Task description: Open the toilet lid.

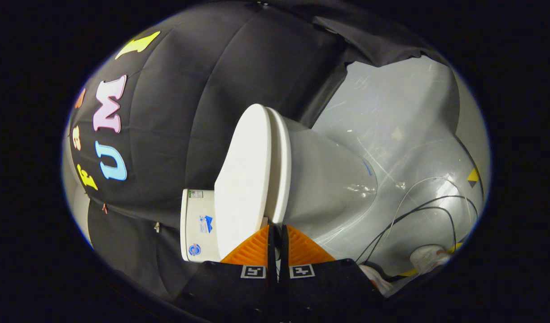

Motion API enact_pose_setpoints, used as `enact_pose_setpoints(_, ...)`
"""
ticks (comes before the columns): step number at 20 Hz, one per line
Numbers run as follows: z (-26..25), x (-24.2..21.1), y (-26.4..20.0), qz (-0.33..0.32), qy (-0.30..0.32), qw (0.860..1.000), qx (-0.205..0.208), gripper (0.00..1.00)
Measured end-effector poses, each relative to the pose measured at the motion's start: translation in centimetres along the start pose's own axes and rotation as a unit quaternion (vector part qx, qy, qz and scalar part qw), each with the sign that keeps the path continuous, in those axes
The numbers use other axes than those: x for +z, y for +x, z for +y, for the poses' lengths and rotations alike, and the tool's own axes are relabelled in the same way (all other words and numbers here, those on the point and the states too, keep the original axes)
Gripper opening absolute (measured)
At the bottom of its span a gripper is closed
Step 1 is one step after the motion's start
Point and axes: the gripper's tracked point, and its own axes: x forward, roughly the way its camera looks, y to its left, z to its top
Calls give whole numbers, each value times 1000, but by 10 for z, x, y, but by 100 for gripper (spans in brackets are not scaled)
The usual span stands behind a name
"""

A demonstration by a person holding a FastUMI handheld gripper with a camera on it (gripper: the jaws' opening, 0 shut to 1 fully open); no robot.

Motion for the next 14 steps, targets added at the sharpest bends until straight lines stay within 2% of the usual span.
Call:
enact_pose_setpoints(5,6,3,-8,-8,-15,1000,-8,5)
enact_pose_setpoints(11,37,6,-24,-20,-28,999,-11,5)
enact_pose_setpoints(14,60,5,-32,-30,-61,997,-22,5)
